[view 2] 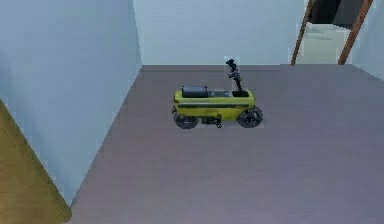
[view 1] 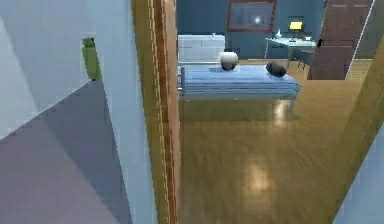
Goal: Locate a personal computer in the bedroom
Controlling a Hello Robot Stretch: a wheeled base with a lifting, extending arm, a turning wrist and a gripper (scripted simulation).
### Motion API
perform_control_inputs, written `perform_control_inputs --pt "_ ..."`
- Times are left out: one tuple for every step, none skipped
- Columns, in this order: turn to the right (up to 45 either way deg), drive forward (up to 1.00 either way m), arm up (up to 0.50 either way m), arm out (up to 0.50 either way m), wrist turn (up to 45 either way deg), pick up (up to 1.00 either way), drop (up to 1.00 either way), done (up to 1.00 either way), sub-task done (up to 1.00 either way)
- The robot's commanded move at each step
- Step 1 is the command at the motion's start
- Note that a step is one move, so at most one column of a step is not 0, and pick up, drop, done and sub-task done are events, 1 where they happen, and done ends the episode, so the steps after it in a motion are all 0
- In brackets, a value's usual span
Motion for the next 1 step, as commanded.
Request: perform_control_inputs --pt "15.0 0.00 0.00 0.00 0.0 0.00 0.00 0.00 0.00"
